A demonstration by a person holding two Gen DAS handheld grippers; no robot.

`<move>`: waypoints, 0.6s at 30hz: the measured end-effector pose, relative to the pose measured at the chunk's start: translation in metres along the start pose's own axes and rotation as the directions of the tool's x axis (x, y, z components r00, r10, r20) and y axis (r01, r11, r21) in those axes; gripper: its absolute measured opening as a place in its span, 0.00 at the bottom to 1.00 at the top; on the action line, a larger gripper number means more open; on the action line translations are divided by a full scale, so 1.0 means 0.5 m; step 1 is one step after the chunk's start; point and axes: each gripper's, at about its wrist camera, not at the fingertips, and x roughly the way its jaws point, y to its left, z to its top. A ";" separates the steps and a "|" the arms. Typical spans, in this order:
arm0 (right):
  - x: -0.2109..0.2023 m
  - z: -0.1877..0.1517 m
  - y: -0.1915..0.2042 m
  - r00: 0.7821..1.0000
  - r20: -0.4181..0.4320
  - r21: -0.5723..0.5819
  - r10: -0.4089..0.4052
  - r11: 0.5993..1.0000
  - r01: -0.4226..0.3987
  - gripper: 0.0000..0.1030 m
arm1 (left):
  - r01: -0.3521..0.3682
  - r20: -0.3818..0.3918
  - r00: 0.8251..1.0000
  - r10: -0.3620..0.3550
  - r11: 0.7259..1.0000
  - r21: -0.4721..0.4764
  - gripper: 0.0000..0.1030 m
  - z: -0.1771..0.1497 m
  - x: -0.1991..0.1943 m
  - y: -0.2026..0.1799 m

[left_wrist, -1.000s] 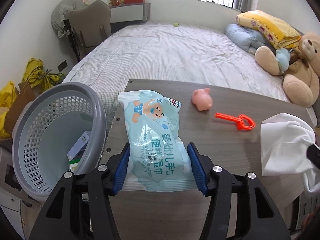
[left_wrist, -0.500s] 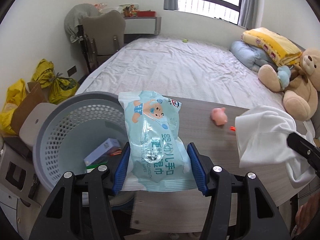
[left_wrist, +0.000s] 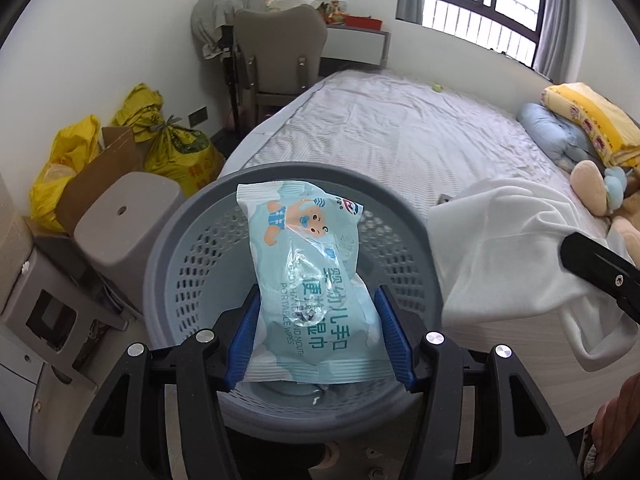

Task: Collect trash
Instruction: 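Carry the wipes packet and white cloth over the grey basket with both tools, then open both tools to drop the packet and cloth into the basket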

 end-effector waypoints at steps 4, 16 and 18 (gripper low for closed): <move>0.065 0.014 0.025 0.999 -0.039 -0.025 0.012 1.000 -0.013 0.06 | -0.004 -0.012 1.000 0.004 1.000 -0.015 0.53 0.003 0.023 0.042; 0.156 0.009 0.044 0.994 -0.112 -0.041 -0.015 0.999 0.010 0.26 | 0.014 -0.041 0.999 -0.017 0.997 -0.075 0.70 -0.002 0.059 0.101; 0.152 0.009 0.042 0.994 -0.106 -0.040 -0.022 0.999 0.018 0.31 | 0.001 -0.031 1.000 -0.003 0.997 -0.082 0.74 -0.002 0.054 0.110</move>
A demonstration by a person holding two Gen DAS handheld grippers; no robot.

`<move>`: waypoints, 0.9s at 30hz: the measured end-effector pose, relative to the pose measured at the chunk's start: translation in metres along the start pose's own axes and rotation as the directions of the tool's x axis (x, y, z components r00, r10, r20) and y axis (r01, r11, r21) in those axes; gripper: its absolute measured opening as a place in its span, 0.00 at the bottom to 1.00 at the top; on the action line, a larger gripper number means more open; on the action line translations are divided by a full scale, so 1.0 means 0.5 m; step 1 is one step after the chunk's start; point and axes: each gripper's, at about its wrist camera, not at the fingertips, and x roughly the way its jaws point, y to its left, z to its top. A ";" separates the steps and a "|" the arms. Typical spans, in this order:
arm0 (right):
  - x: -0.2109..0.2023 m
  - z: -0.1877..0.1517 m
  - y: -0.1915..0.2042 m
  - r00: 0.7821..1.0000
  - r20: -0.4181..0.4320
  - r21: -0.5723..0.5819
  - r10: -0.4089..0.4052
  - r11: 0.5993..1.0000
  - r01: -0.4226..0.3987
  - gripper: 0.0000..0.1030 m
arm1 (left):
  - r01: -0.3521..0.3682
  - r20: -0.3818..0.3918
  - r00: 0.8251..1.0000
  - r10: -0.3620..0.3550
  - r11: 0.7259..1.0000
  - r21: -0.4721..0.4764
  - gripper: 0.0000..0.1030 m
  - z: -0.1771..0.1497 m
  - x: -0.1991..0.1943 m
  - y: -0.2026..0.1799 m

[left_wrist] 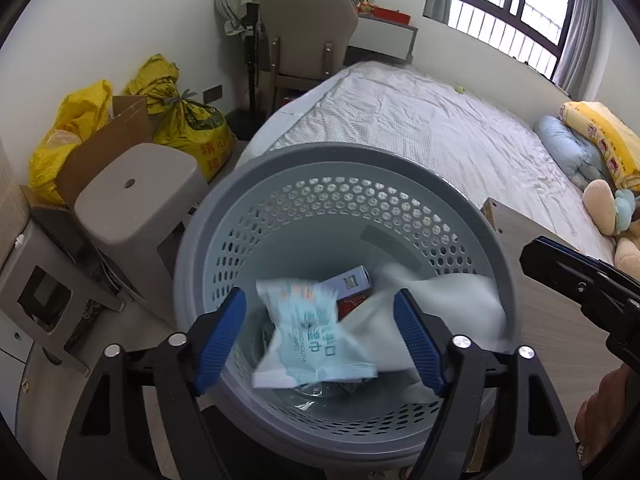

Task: Collect trash
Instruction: 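Open both tools to drop the packet and cloth into the basket, then move the right tool to the orange toy shovel and close on it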

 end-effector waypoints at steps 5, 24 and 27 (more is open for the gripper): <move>-0.002 -0.009 0.003 1.000 -0.010 -0.001 -0.003 1.000 0.003 0.35 | -0.030 0.016 0.999 0.030 0.999 -0.029 0.74 0.004 -0.013 0.025; -0.077 -0.078 -0.008 1.000 0.010 0.041 -0.030 0.999 0.029 0.47 | -0.070 0.049 0.996 0.071 0.997 -0.015 0.82 -0.015 -0.078 0.004; -0.101 -0.099 -0.025 0.999 0.013 0.058 -0.049 0.997 0.048 0.48 | -0.057 0.052 0.997 0.057 0.998 -0.006 0.84 -0.018 -0.089 -0.013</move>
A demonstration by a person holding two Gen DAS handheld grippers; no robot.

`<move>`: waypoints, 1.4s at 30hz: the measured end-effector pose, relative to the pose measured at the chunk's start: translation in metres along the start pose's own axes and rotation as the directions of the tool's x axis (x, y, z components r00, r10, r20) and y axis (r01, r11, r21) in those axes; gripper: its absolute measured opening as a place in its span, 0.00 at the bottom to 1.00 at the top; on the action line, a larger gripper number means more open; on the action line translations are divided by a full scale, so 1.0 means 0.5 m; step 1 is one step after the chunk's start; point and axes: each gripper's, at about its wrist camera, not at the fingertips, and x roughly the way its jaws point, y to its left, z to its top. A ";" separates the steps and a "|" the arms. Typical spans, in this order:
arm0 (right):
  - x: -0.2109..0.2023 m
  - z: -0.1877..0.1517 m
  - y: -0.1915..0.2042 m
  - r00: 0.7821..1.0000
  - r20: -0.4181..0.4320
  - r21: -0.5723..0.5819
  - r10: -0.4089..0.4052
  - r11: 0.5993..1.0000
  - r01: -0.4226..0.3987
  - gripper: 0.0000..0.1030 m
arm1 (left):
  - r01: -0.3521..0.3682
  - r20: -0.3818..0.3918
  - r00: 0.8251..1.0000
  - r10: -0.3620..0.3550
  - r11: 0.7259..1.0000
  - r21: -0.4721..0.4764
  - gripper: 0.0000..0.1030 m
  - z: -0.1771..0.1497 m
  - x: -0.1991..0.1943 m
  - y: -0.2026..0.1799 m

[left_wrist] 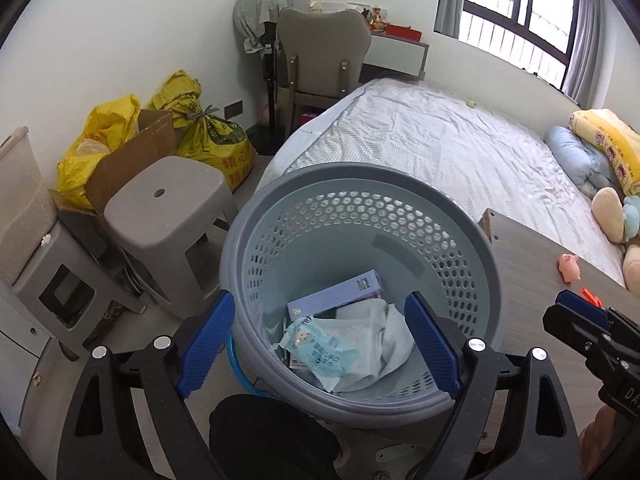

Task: Collect trash
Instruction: 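Move the right tool to the orange toy shovel and close on it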

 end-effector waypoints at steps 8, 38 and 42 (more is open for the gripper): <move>-0.084 -0.059 -0.091 0.996 0.024 0.076 -0.085 0.994 0.083 0.50 | 0.047 0.000 0.999 -0.047 0.998 0.044 0.87 -0.012 -0.024 -0.078; -0.130 -0.063 -0.458 0.952 -0.086 -0.104 -0.294 0.953 0.285 0.57 | 0.065 -0.063 0.996 -0.055 0.982 0.175 0.90 -0.021 0.022 -0.410; -0.116 -0.057 -0.466 0.954 -0.099 -0.131 -0.284 0.954 0.270 0.57 | 0.068 -0.066 0.996 -0.057 0.980 0.186 0.90 -0.016 0.030 -0.431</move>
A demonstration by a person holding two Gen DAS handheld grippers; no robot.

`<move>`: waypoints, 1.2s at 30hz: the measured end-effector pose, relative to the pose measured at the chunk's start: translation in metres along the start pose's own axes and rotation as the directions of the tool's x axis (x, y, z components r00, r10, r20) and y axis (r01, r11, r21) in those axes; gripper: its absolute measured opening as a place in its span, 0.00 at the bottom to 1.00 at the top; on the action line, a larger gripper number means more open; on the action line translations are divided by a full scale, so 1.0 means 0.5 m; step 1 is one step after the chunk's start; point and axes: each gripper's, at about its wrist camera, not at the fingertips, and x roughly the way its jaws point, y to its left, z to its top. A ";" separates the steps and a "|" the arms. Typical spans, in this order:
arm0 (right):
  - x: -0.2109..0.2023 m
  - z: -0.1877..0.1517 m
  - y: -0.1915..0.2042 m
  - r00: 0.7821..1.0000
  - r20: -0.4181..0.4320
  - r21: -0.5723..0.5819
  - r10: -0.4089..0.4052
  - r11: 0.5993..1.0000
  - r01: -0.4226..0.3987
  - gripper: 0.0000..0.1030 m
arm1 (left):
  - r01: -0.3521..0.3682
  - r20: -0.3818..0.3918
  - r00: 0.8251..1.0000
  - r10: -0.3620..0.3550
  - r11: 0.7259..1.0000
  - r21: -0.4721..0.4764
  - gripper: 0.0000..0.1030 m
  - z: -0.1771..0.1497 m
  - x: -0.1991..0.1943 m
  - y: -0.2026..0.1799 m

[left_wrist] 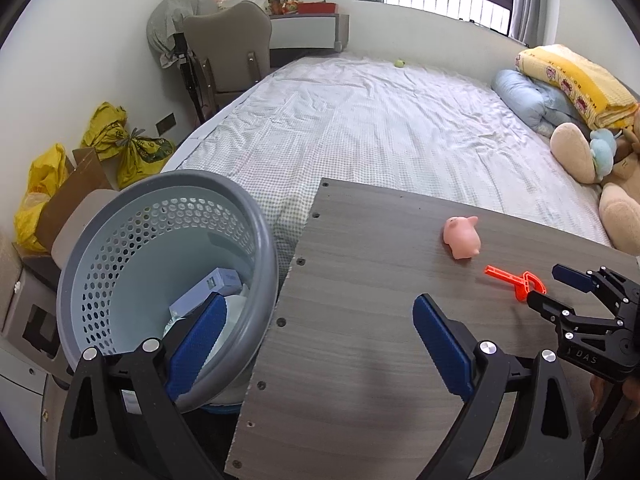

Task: Collect trash
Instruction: 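Move the right tool to the orange toy shovel and close on it, then grasp the pink toy pig with the left tool while the right tool holds the shovel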

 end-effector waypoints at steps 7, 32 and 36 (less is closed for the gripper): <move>0.025 0.005 0.003 1.000 -0.024 -0.041 0.017 0.999 -0.018 0.55 | -0.003 -0.013 1.000 0.003 1.000 0.018 0.90 0.003 0.013 -0.018; -0.011 -0.018 -0.037 0.999 0.042 0.139 0.029 0.990 -0.035 0.38 | 0.048 -0.029 0.998 -0.047 0.998 0.040 0.90 0.008 0.049 -0.076; -0.031 -0.034 -0.060 0.999 0.048 0.210 -0.003 0.978 -0.008 0.38 | 0.101 -0.036 0.994 -0.100 0.994 0.029 0.90 0.023 0.073 -0.103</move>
